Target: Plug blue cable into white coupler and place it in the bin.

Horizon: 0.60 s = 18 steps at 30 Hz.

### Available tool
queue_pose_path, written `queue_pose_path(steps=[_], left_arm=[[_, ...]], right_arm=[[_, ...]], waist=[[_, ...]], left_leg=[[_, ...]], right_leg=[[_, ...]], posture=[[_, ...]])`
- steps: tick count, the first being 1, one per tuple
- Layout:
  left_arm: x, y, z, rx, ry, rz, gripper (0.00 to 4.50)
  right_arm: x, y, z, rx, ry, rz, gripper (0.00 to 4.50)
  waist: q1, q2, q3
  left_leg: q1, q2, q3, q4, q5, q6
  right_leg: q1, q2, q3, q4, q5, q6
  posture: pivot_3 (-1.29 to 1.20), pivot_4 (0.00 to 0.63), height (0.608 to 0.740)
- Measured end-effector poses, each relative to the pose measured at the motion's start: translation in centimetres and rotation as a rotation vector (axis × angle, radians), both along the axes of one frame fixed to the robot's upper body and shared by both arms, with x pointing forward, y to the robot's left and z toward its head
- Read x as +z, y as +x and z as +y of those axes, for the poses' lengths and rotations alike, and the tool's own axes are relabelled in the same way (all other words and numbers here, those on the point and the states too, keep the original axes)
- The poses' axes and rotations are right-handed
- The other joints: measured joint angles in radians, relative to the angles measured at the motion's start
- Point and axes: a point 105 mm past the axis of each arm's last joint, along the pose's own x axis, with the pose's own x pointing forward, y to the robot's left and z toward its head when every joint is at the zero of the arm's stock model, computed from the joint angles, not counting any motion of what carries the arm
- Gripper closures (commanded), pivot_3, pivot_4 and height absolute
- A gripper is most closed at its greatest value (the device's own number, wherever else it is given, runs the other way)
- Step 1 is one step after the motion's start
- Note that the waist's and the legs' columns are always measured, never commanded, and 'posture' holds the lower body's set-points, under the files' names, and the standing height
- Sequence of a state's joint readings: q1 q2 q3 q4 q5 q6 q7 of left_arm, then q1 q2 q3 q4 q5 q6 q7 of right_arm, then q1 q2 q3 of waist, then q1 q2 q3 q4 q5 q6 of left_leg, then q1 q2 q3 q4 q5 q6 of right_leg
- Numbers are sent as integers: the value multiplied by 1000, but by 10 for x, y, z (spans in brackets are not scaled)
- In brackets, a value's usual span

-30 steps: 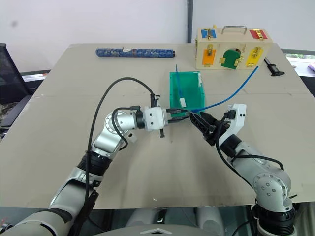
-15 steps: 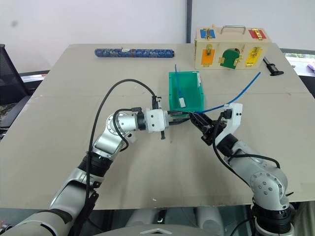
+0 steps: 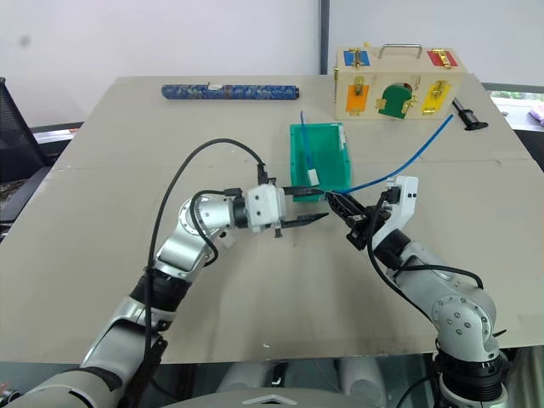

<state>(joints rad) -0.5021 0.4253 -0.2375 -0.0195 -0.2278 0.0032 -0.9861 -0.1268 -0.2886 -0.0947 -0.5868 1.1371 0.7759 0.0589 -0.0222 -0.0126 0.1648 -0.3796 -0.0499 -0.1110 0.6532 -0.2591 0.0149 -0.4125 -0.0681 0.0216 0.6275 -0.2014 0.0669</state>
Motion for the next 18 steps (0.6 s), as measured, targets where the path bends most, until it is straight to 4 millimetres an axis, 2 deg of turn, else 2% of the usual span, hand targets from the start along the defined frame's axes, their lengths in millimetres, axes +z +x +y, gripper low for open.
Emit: queue_pose_path(steps=[5,9,11,14,16,18], left_arm=[[3,1,51,190,-89,243,677],[7,1,101,404,-145,337,677],[7,-7,121,475,-154,361,677],[-17,-27,147,558,-106,426,677],[-34,-38,153,575,-84,479,677],[-37,-41,154,574,-80,479,677]], right_arm=[[-1,0,0,15,-1,0,4500],[-6,-1,-1,23,-7,10,4500],[-8,-1,1,35,-10,9,4500],[-12,1,0,39,-12,13,4500],[-14,3,-1,38,-11,19,4500],[-13,3,1,50,-12,11,4500]], waist=[[-11,0,0],[-15,0,0],[-15,0,0],[-19,1,0],[-11,1,1],[6,1,0]], left_leg=[[0,1,-1,0,0,0],[0,1,-1,-1,0,0],[0,1,-1,-1,0,0],[1,1,2,-2,0,0],[0,1,1,-2,0,0],[0,1,1,-2,0,0]], right_leg=[[0,1,0,0,0,0],[0,1,0,0,0,0],[0,1,0,0,0,0],[-1,1,3,-1,0,0],[-2,1,2,-1,0,-1],[-1,1,1,-1,0,-1]], posture=[[0,150,740],[0,150,740],[0,150,740],[0,150,740],[0,150,740],[0,150,740]])
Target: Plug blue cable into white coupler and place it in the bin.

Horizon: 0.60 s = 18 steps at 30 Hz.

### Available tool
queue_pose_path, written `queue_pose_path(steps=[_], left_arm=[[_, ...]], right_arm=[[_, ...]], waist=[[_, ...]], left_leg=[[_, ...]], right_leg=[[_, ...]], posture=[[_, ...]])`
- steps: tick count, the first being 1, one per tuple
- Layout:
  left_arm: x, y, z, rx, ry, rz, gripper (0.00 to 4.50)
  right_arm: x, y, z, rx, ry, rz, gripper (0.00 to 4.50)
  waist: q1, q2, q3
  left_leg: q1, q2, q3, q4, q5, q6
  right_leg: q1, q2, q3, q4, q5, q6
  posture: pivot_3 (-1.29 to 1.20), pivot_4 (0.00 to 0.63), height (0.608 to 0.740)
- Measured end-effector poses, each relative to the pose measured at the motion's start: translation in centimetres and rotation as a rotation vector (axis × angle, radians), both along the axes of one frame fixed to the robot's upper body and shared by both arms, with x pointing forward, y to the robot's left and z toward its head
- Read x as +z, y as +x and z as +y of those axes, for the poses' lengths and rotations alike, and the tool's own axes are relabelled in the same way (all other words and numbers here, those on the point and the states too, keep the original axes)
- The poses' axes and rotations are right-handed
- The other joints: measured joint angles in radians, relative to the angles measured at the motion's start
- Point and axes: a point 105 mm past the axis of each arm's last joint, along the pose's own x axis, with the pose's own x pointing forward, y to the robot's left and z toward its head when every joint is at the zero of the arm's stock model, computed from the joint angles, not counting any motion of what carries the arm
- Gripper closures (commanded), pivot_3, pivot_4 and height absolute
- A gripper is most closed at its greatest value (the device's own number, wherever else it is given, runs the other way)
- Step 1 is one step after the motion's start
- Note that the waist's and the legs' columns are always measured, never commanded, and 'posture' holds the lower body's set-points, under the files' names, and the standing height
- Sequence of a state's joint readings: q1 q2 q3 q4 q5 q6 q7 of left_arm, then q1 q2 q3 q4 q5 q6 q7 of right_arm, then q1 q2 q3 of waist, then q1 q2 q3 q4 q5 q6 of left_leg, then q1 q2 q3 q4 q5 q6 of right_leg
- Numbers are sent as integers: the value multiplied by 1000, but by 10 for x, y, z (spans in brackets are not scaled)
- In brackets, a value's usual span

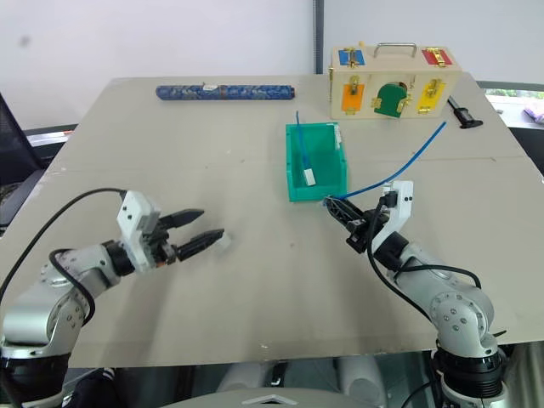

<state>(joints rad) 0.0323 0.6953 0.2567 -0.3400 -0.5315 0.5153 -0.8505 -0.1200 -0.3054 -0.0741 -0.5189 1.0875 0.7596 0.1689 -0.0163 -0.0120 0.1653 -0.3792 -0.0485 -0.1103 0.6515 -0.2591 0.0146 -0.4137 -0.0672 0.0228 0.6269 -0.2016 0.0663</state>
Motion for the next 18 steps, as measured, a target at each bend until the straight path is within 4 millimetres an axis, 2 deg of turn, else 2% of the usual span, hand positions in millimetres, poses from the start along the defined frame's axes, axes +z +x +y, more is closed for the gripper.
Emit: queue_pose_path(steps=[2,7,15,16,18], left_arm=[[-3,-3,2,-1,15,-8,677],[-27,-2,9,27,83,5,677],[-48,3,-10,19,106,2,677],[-50,4,-11,23,120,-2,1231],[-53,8,-10,40,133,-12,1754]], right_arm=[[1,0,1,5,-2,-7,4500],[0,1,0,6,-7,-8,4500],[-5,0,-2,-5,-12,7,4500],[-5,-1,-2,-6,-12,8,4500],[-5,-1,-2,-7,-13,7,4500]], waist=[[2,0,0],[3,0,0],[3,0,0],[3,0,0],[3,0,0]], left_leg=[[0,0,0,0,0,0],[0,0,1,-1,0,0],[0,0,1,-1,0,0],[0,0,1,-1,0,0],[0,0,1,-1,0,0]], right_leg=[[0,0,0,0,0,0],[0,0,0,0,0,0],[0,-1,0,-1,0,0],[0,-1,1,-1,0,0],[0,-1,0,-1,0,0]], posture=[[0,150,740],[0,150,740],[0,150,740],[0,150,740],[0,150,740]])
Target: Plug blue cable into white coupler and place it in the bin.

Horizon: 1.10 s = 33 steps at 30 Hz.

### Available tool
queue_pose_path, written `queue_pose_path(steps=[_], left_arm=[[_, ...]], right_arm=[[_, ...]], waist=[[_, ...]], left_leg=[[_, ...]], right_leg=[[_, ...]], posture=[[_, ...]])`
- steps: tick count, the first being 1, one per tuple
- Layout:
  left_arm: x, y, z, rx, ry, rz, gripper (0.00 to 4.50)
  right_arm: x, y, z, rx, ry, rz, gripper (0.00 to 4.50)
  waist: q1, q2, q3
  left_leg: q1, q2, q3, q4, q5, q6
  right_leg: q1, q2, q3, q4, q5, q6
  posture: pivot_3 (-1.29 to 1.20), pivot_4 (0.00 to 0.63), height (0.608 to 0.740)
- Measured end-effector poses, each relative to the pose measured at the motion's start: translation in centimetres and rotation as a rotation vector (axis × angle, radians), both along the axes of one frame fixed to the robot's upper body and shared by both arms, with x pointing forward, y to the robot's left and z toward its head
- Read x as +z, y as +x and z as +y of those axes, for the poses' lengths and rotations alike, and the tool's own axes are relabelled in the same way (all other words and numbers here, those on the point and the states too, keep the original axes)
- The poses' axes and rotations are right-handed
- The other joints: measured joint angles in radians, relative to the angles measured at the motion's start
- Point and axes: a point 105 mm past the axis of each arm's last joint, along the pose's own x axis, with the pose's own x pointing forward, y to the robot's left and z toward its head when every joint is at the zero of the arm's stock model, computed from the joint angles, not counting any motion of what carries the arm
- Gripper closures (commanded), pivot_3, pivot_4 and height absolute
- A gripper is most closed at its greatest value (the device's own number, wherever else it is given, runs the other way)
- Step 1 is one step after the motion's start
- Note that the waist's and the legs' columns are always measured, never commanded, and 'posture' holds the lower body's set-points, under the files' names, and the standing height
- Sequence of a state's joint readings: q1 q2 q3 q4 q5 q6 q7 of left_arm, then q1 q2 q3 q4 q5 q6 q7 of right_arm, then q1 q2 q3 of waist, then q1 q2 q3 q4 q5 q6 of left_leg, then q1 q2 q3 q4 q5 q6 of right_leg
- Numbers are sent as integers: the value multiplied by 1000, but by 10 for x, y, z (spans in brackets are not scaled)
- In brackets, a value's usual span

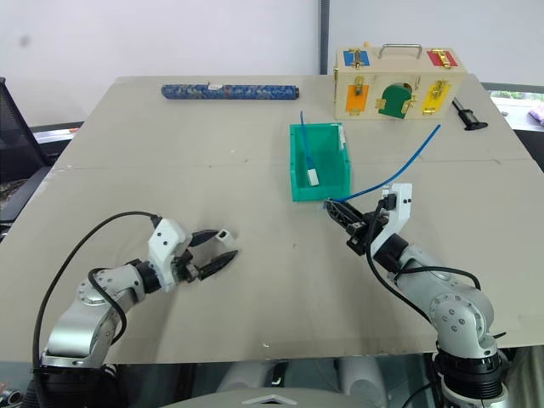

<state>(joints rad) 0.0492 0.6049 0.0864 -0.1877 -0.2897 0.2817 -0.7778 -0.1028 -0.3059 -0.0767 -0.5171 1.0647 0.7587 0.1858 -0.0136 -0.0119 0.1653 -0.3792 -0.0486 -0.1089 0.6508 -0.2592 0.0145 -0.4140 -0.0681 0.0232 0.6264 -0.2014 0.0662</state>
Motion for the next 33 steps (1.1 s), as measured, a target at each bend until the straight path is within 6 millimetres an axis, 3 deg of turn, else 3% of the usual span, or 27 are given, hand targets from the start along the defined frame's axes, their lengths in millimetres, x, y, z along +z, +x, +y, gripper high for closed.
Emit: queue_pose_path(steps=[3,4,5,10,14,18,24,33], left_arm=[[-2,4,0,4,14,-28,3195],[-2,5,1,6,16,-34,3969],[-2,6,1,1,16,-43,4181],[-1,7,-7,-70,-29,-28,4181],[9,6,-37,-272,-91,33,4181],[24,15,-71,-468,-48,34,4181],[19,33,-117,-655,55,49,4181],[10,54,-127,-779,210,-8,4181]], right_arm=[[2,-1,0,1,-1,-10,4500],[3,-2,1,2,-1,-12,4500],[3,-2,0,1,-1,-12,4500],[1,-2,-1,-4,-8,-9,4500],[0,-2,-9,-11,-108,-46,4500],[-2,-3,-15,27,-267,-109,4500],[4,-7,-9,194,-496,-244,4500],[12,9,15,419,-649,-373,4500]], waist=[[0,0,0],[0,0,0],[0,0,0],[2,0,0],[2,0,0],[0,0,0],[-5,-1,0],[-1,-1,0]], left_leg=[[0,0,0,0,0,0],[0,0,0,0,0,0],[0,0,0,0,0,0],[0,-1,0,0,0,0],[-1,-1,1,1,0,0],[-1,-2,5,1,0,0],[-1,-2,7,1,0,0],[-2,-2,6,2,0,0]], right_leg=[[0,0,0,0,0,0],[0,0,0,0,0,0],[0,0,0,0,0,0],[0,-1,-1,0,0,0],[0,-1,-1,0,0,0],[0,0,-2,0,0,0],[0,0,-1,0,0,0],[0,0,-1,-1,0,0]], posture=[[0,150,740],[0,150,740],[0,150,740],[0,150,740],[0,150,740],[0,150,740],[0,150,740],[0,150,740]])
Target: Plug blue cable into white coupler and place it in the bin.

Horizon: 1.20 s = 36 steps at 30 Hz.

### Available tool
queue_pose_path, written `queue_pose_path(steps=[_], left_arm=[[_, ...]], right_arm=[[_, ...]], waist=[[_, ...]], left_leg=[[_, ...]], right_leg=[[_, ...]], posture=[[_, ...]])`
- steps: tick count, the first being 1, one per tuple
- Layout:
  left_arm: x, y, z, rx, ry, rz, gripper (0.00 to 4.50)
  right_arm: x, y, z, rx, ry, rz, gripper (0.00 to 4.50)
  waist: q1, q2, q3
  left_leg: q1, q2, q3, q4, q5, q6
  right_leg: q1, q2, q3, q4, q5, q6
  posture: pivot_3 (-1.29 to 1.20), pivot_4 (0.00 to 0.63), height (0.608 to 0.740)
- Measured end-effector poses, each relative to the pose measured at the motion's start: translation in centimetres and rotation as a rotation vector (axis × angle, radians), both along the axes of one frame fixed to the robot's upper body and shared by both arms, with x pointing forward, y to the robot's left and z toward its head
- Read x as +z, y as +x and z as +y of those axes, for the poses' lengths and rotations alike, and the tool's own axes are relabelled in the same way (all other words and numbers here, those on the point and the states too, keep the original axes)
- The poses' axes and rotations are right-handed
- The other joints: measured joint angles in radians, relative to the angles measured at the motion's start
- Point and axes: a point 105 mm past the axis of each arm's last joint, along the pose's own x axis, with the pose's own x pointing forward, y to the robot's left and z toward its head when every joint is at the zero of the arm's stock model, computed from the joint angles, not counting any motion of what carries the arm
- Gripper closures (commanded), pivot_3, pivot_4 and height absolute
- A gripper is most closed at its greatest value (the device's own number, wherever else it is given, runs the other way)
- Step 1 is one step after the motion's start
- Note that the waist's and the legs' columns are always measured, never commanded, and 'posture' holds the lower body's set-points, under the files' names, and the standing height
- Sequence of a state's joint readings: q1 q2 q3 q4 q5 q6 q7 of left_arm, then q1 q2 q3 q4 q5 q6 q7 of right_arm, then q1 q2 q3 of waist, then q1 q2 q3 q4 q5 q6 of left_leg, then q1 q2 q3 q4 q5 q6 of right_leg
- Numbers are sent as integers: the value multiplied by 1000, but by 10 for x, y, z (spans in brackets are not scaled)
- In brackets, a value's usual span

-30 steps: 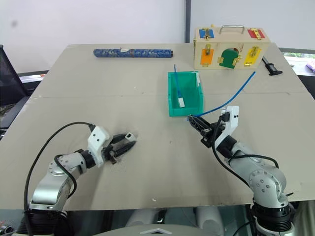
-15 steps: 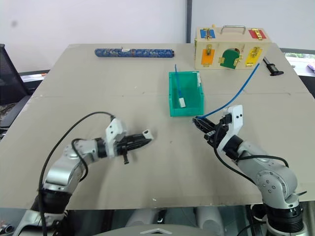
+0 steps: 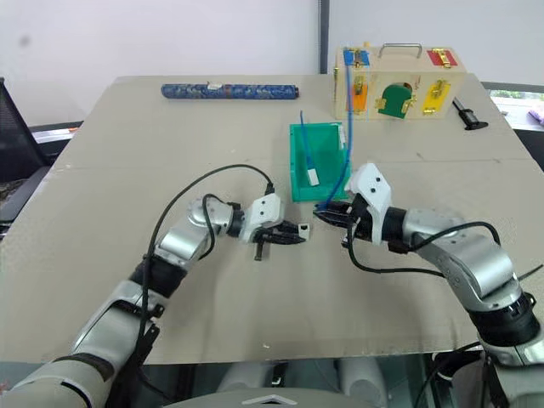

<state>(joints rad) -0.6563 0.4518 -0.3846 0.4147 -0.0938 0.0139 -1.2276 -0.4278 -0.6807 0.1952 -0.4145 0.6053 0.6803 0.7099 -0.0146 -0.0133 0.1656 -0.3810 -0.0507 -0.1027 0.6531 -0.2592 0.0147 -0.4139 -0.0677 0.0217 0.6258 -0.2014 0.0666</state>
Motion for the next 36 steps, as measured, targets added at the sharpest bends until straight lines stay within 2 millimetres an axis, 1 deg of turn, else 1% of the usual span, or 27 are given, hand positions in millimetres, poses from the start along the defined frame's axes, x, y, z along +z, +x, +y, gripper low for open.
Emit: queue_pose_path(steps=[4,6,7,17,26,36], left_arm=[[0,0,-3,-41,6,-45,4181],[-1,0,-4,-54,5,-61,4181],[-1,0,-4,-57,6,-66,4181],[-1,-1,-3,-67,19,-102,4181],[-2,-2,-3,-62,13,-105,4181],[-2,-3,-4,-60,12,-108,4181]], right_arm=[[-17,9,10,68,-84,22,4500],[-29,13,11,88,-127,46,4500],[-32,15,10,91,-136,52,4500],[-32,19,10,146,-178,27,4500],[-32,20,19,193,-187,28,4500],[-33,20,16,228,-256,14,4500]], waist=[[2,0,0],[4,0,0],[4,0,0],[1,0,0],[1,0,0],[1,0,0]], left_leg=[[-1,0,-1,0,0,0],[-1,-1,-2,0,0,0],[-2,-1,-2,0,0,0],[-1,-1,-5,0,0,0],[-1,-2,-8,0,0,0],[-1,-3,-10,0,0,0]], right_leg=[[0,-2,-1,0,0,0],[0,-2,-2,0,0,0],[0,-2,-2,0,0,0],[0,-2,-3,1,0,0],[0,-2,-3,1,0,0],[0,-2,-3,1,0,0]], posture=[[0,150,740],[0,150,740],[0,150,740],[0,150,740],[0,150,740],[0,150,740]])
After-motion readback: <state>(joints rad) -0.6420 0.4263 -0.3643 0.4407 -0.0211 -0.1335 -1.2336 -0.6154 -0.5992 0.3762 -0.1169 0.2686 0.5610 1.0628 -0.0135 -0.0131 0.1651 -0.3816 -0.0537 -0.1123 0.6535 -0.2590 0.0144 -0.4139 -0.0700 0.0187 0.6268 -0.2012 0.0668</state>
